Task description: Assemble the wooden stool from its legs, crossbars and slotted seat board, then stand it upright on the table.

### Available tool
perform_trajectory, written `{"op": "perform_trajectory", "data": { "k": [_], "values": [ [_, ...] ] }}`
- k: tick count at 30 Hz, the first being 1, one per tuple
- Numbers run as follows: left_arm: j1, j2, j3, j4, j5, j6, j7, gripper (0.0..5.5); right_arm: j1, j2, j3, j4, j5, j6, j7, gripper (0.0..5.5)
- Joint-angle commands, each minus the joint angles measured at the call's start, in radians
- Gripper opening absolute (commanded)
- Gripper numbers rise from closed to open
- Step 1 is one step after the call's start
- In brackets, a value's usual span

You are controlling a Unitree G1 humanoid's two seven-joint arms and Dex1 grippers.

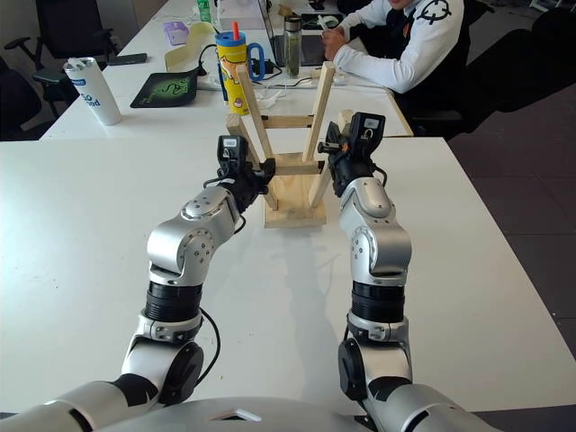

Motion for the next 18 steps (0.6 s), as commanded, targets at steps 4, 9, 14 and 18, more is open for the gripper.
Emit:
{"op": "perform_trajectory", "data": {
  "k": [4, 9, 14, 18],
  "values": [
    [0.04, -0.005, -0.035, -0.019, -0.016, -0.029, -0.081, 3.01, -0.039, 0.036, 0.055, -0.002, 0.055, -0.033, 0.073, 1.05],
    [0.064, 0.004, -0.039, -0.024, 0.004, -0.035, -0.084, 3.63, -0.016, 0.037, 0.056, 0.01, 0.047, -0.038, 0.076, 1.05],
    [0.074, 0.047, -0.01, -0.117, 0.017, -0.038, -0.084, 3.63, 0.021, 0.031, 0.061, 0.036, 0.034, -0.059, 0.08, 1.05],
    [0.055, 0.118, 0.04, -0.216, 0.034, 0.009, -0.078, 3.63, 0.055, 0.024, 0.059, 0.064, 0.019, -0.082, 0.087, 1.05]
  ]
}}
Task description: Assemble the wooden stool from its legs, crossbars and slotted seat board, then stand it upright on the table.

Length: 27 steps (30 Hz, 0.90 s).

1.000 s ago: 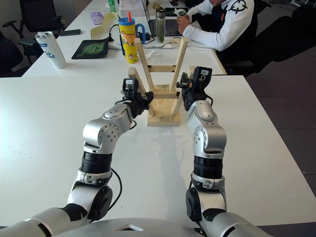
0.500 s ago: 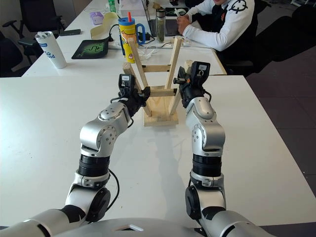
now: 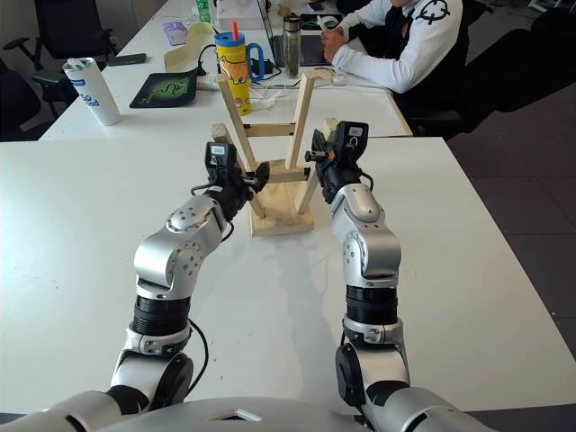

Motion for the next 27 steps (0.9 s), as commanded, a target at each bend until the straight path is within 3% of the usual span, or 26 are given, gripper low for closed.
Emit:
{"op": "perform_trajectory", "data": {
  "k": [1, 13, 19, 27],
  "values": [
    [-0.036, 0.069, 0.035, -0.111, 0.019, 0.053, -0.004, 3.63, 0.03, 0.002, 0.014, 0.022, 0.015, -0.035, 0.029, 1.05],
    [-0.292, 0.081, 0.265, -0.275, -0.062, 0.172, 0.044, 3.63, 0.074, -0.013, 0.056, 0.033, -0.01, -0.084, 0.041, 1.05],
    [-0.386, 0.068, 0.272, -0.284, -0.139, 0.174, 0.013, 3.63, 0.081, -0.011, 0.07, 0.034, -0.01, -0.09, 0.042, 1.05],
    [-0.376, 0.127, 0.257, -0.251, -0.158, 0.11, -0.039, 2.55, 0.077, -0.013, 0.072, 0.035, -0.005, -0.093, 0.041, 1.05]
  ]
}}
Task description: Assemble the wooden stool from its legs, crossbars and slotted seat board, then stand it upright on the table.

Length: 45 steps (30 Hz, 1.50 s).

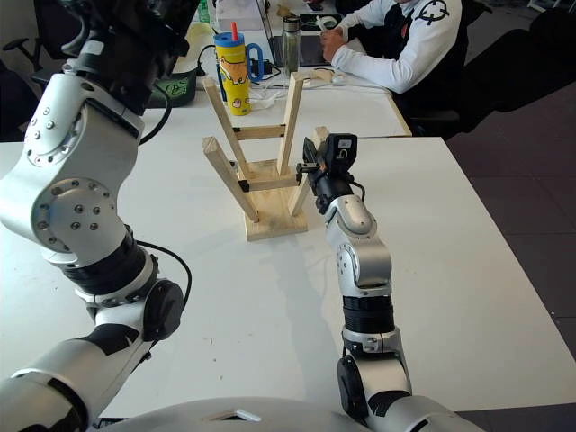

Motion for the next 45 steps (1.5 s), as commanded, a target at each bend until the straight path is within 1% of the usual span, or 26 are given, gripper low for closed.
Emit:
{"op": "perform_trajectory", "data": {
  "k": [1, 7, 9, 11, 13, 15, 16, 17, 19, 22, 25, 29, 32, 34, 37, 39, 41, 43, 45],
  "values": [
    [0.038, 0.019, 0.002, 0.03, -0.009, -0.025, -0.013, 2.36, 0.017, -0.001, 0.013, 0.013, 0.006, 0.019, 0.011, 1.05],
    [-0.017, 0.046, -0.012, 0.118, 0.001, -0.098, -0.029, 1.47, 0.017, -0.005, 0.013, 0.015, 0.012, 0.027, 0.015, 1.05],
    [0.019, 0.029, -0.031, 0.193, 0.004, -0.119, -0.037, 1.14, 0.012, -0.006, 0.012, 0.018, 0.013, 0.026, 0.015, 1.05],
    [0.107, 0.022, -0.092, 0.283, 0.031, -0.155, -0.06, 0.81, 0.008, -0.005, 0.012, 0.023, 0.014, 0.022, 0.013, 1.05],
    [0.236, -0.02, -0.168, 0.389, 0.061, -0.205, -0.068, 0.5, 0.005, -0.006, 0.011, 0.027, 0.015, 0.02, 0.013, 1.05],
    [0.368, -0.066, -0.27, 0.481, 0.08, -0.238, -0.092, 0.23, -0.002, -0.01, 0.003, 0.027, 0.017, 0.02, 0.009, 1.05],
    [0.418, -0.078, -0.309, 0.523, 0.093, -0.259, -0.105, 0.06, -0.009, -0.012, -0.003, 0.026, 0.018, 0.02, 0.007, 1.05],
    [0.452, -0.084, -0.33, 0.553, 0.105, -0.281, -0.109, 0.01, -0.015, -0.016, -0.008, 0.025, 0.02, 0.019, 0.005, 1.05],
    [0.471, -0.099, -0.325, 0.552, 0.097, -0.313, -0.115, 0.01, -0.022, -0.022, -0.018, 0.022, 0.02, 0.019, 0.003, 1.05],
    [0.407, -0.103, -0.256, 0.495, 0.068, -0.338, -0.103, 0.01, -0.034, -0.03, -0.022, 0.047, 0.02, 0.015, 0.016, 1.05],
    [0.273, -0.084, -0.167, 0.435, 0.029, -0.347, -0.087, 0.01, -0.026, -0.031, -0.016, 0.051, 0.017, 0.016, 0.024, 1.05],
    [0.091, -0.038, -0.058, 0.341, -0.038, -0.303, -0.051, 0.01, -0.024, -0.03, -0.01, 0.059, 0.015, 0.014, 0.029, 1.05],
    [-0.042, 0.033, 0.002, 0.272, -0.069, -0.233, -0.023, 0.01, -0.021, -0.032, -0.009, 0.062, 0.014, 0.01, 0.031, 1.05],
    [-0.01, 0.047, -0.014, 0.278, -0.066, -0.208, -0.035, 0.01, -0.019, -0.034, -0.009, 0.063, 0.011, 0.007, 0.029, 1.05],
    [0.144, 0.044, -0.097, 0.332, -0.021, -0.215, -0.061, 0.01, -0.019, -0.037, -0.01, 0.065, 0.008, 0.002, 0.028, 1.05],
    [0.257, 0.059, -0.167, 0.428, 0.052, -0.257, -0.064, 0.01, -0.02, -0.039, -0.01, 0.067, 0.009, 0.002, 0.03, 1.05],
    [0.34, 0.06, -0.209, 0.531, 0.098, -0.314, -0.08, 0.01, -0.021, -0.043, -0.011, 0.067, 0.008, 0.001, 0.032, 1.05],
    [0.386, 0.056, -0.245, 0.644, 0.138, -0.383, -0.096, 0.01, -0.019, -0.048, -0.012, 0.069, 0.008, 0.0, 0.036, 1.05],
    [0.402, 0.046, -0.25, 0.704, 0.152, -0.442, -0.1, 0.01, -0.021, -0.05, -0.009, 0.076, 0.009, 0.001, 0.044, 1.05]
  ]
}}
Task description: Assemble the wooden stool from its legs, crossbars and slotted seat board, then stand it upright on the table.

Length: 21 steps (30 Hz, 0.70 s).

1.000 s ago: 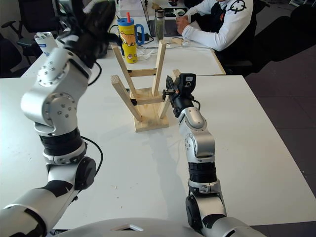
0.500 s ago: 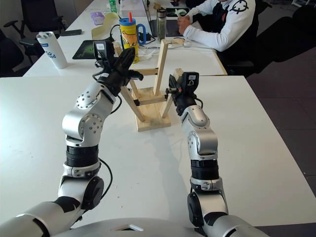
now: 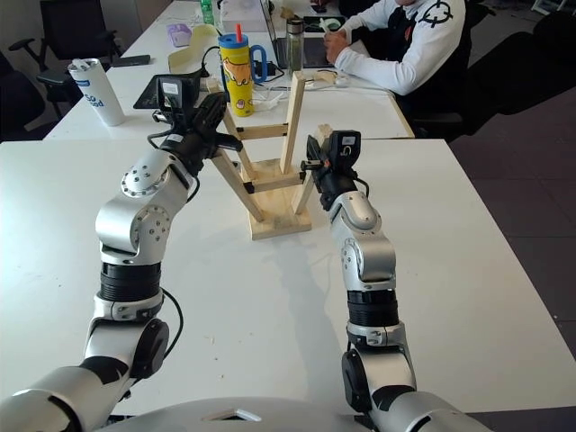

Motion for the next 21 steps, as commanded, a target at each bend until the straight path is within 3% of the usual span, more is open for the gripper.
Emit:
{"op": "perform_trajectory", "data": {
  "k": [1, 9, 15, 21],
  "values": [
    [0.142, -0.017, -0.049, 0.23, 0.064, -0.032, -0.012, 0.01, 0.009, -0.013, 0.014, 0.021, 0.003, 0.021, 0.024, 1.05],
    [0.023, -0.042, 0.06, 0.074, -0.002, -0.057, 0.04, 0.01, 0.034, -0.026, 0.029, 0.028, -0.004, 0.029, 0.029, 1.05],
    [0.009, -0.019, 0.118, 0.055, 0.012, -0.068, 0.077, 0.0, 0.034, -0.018, 0.025, 0.02, -0.001, 0.004, 0.022, 2.15],
    [0.043, -0.013, 0.126, 0.052, 0.024, -0.062, 0.082, 0.0, 0.01, 0.01, -0.022, -0.014, 0.027, -0.086, 0.004, 2.15]
  ]
}}
